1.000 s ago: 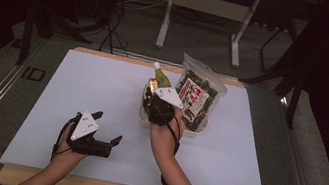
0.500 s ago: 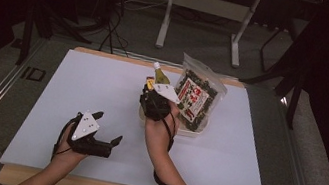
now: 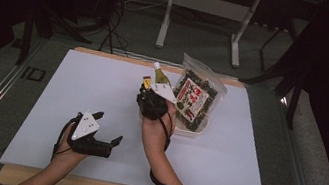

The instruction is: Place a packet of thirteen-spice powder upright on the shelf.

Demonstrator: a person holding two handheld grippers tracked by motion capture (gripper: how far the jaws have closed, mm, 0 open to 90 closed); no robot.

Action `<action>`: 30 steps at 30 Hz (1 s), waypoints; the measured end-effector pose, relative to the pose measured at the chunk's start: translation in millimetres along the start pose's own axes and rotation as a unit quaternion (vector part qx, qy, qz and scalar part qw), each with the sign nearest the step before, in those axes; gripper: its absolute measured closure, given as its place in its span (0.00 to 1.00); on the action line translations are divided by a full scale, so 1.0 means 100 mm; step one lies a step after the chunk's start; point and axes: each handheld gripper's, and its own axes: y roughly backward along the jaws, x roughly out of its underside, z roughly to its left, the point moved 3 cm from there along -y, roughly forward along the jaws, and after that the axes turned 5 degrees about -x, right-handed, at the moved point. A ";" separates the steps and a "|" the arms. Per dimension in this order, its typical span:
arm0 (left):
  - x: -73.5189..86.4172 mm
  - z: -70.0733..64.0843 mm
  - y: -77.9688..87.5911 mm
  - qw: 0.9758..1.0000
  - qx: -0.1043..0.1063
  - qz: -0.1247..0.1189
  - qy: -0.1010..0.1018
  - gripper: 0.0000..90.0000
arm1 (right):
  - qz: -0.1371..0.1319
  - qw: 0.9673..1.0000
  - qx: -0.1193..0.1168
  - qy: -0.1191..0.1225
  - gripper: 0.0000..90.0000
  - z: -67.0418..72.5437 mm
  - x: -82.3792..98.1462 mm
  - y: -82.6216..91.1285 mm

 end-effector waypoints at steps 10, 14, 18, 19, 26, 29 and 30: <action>0.00 -0.01 0.00 1.000 0.002 0.001 0.001 0.03 | 0.002 1.000 -0.003 -0.014 0.70 0.01 -0.01 -0.04; 0.00 -0.01 0.00 1.000 0.002 0.001 0.001 0.03 | 0.002 1.000 -0.001 -0.017 0.69 0.03 0.00 -0.06; 0.00 0.00 -0.01 1.000 0.001 0.002 0.004 0.03 | 0.004 0.999 -0.009 -0.048 0.67 0.01 -0.01 -0.05; 0.00 0.00 -0.01 1.000 0.002 0.002 0.004 0.03 | 0.003 0.999 -0.009 -0.051 0.67 0.00 -0.01 -0.05; 0.01 0.00 -0.04 1.000 -0.005 0.005 0.011 0.03 | 0.002 0.996 0.012 -0.086 0.67 0.02 -0.05 -0.07; 0.02 -0.02 -0.03 1.000 -0.006 0.006 0.005 0.03 | -0.005 0.993 0.028 -0.114 0.67 0.02 -0.07 -0.12; 0.02 -0.03 -0.03 1.000 -0.006 0.005 0.004 0.03 | -0.007 0.993 0.033 -0.113 0.67 0.02 -0.07 -0.13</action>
